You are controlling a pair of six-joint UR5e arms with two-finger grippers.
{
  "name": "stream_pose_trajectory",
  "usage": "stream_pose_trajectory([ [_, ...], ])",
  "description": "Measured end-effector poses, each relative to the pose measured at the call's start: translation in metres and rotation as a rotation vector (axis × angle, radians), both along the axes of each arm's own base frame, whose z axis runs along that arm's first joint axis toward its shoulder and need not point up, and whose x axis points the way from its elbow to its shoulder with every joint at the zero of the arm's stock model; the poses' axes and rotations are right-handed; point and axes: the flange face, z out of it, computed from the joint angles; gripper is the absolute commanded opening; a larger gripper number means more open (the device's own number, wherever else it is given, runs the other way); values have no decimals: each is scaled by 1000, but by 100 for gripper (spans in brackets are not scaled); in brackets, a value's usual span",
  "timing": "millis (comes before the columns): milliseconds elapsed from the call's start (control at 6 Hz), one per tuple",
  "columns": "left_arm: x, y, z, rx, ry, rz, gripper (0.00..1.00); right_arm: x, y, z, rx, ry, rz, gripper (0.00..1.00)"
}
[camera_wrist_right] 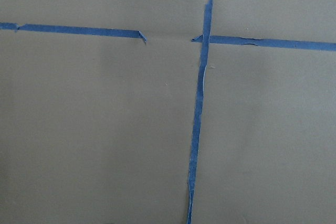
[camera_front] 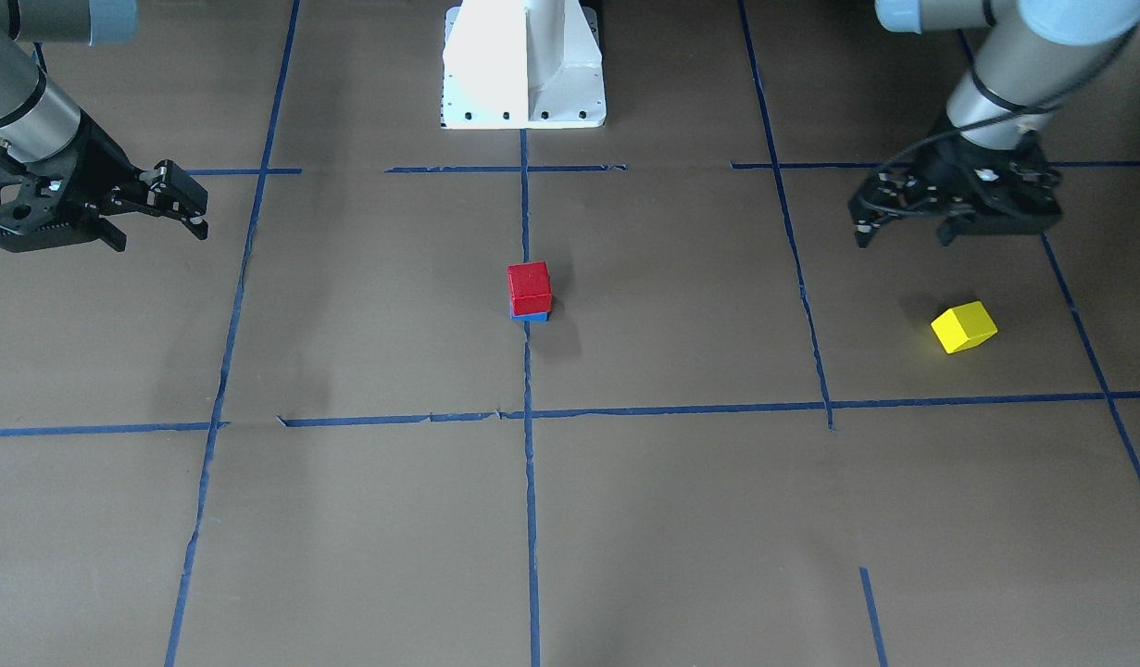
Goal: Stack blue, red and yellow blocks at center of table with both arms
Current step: 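Move the left gripper to the yellow cube and grasp it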
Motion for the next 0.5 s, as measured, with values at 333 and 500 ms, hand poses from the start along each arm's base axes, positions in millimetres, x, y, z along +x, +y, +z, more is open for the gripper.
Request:
stream_pose_trajectory([
  [333,-25,-27,81,-132,-40,-27,100,1,1,-2,3,-3,1,100],
  [500,-29,-31,115,-189,-57,-27,100,1,1,-2,4,-2,2,100],
])
